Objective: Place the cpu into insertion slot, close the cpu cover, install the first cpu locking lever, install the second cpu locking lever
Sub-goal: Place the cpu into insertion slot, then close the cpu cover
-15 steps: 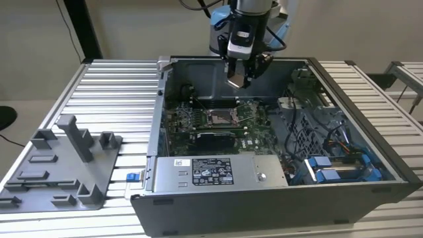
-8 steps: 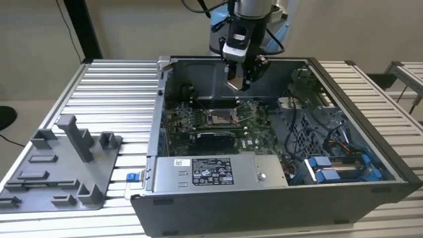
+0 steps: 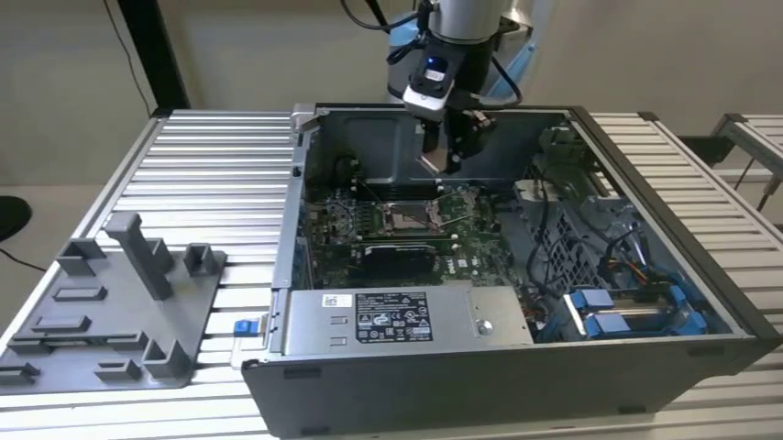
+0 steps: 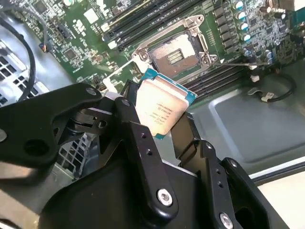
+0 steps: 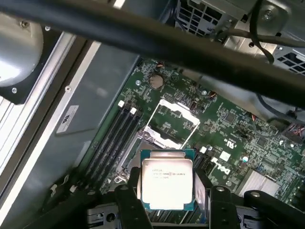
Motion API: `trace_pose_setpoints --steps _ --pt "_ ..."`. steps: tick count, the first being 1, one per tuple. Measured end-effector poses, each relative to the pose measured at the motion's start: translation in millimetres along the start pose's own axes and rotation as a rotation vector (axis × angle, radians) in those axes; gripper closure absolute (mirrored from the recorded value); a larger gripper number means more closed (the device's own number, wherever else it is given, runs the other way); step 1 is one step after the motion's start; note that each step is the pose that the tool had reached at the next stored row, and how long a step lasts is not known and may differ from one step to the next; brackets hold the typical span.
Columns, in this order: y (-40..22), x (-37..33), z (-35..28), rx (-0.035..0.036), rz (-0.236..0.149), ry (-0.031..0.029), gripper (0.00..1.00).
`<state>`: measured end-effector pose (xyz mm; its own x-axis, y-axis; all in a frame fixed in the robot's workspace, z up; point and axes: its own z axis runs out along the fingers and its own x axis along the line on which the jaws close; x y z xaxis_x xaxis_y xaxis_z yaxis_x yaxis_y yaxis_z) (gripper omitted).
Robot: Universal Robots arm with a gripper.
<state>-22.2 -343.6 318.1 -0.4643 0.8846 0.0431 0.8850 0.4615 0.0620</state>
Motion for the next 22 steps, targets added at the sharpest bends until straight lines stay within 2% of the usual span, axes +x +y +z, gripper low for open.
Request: trace_pose_setpoints --steps 5,16,22 --pt "-0.4 -0.1 3.7 -0.0009 0.066 -0.0035 1.0" --pt "-2.7 1.1 12.4 -0.0048 0.18 -0.0106 1.0" --pt "-3.5 1.5 13.3 -0.0022 0.241 -0.0121 1.0"
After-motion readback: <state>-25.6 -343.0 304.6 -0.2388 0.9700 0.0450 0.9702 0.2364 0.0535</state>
